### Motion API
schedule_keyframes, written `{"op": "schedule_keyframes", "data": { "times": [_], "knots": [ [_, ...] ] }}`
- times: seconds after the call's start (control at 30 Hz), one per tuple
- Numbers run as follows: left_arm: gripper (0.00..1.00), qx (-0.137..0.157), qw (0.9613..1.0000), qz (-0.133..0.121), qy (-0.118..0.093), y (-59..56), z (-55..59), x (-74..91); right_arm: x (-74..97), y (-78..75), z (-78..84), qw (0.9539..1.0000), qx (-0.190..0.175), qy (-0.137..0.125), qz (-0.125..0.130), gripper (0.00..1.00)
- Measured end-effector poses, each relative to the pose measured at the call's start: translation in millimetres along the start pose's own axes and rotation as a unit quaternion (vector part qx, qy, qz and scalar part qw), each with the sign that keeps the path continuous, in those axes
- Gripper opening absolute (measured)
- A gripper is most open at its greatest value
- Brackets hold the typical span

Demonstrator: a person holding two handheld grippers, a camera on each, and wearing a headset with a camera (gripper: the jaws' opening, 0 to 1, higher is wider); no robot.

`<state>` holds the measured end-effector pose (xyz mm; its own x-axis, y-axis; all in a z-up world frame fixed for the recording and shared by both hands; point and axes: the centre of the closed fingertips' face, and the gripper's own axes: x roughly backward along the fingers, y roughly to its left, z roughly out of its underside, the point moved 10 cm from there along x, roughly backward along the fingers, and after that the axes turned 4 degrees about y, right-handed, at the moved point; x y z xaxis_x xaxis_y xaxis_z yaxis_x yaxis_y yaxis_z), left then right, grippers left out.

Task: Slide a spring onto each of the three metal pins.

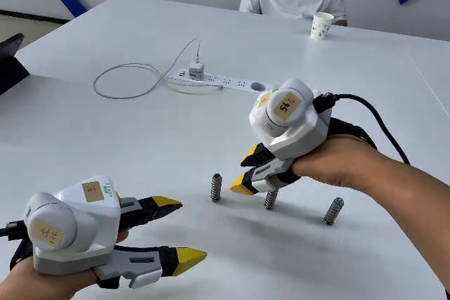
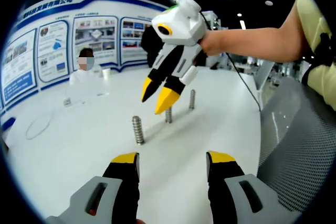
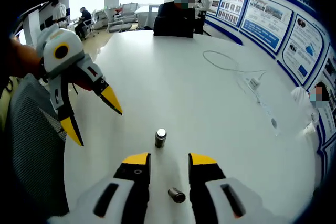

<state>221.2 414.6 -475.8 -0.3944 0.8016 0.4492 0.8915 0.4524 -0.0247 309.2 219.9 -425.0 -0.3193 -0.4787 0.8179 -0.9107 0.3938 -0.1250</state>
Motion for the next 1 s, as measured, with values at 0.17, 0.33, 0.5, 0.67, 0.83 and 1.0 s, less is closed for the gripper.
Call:
{"op": "schedule_keyframes", "data": {
  "times": [0.17, 0.33, 0.5, 0.67, 0.83, 1.0],
  "knots": [
    [0.53, -0.002, 1.0, 0.0, 0.0, -0.2, -0.8, -0.7, 8.8, -1.9, 8.1, 0.9998, -0.012, -0.008, 0.011, 0.31],
    [0.53, -0.003, 1.0, 0.0, 0.0, -0.1, -3.0, -0.9, 16.6, -4.6, 16.2, 0.9994, -0.022, -0.014, 0.022, 0.33],
    [0.54, -0.004, 1.0, 0.0, 0.0, -0.1, -3.7, -1.7, 23.5, -6.0, 24.7, 0.9988, -0.031, -0.02, 0.032, 0.34],
    [0.55, -0.004, 1.0, 0.0, 0.001, 0.6, -4.3, -2.6, 29.9, -7.8, 33.3, 0.998, -0.041, -0.026, 0.041, 0.36],
    [0.55, -0.005, 1.0, 0.0, 0.001, 0.3, -5.6, -3.9, 36.5, -9.0, 42.5, 0.997, -0.05, -0.032, 0.05, 0.38],
    [0.56, -0.006, 1.0, 0.001, 0.002, 0.7, -6.9, -4.9, 42.9, -9.9, 53.4, 0.9957, -0.062, -0.036, 0.058, 0.4]
  ]
}}
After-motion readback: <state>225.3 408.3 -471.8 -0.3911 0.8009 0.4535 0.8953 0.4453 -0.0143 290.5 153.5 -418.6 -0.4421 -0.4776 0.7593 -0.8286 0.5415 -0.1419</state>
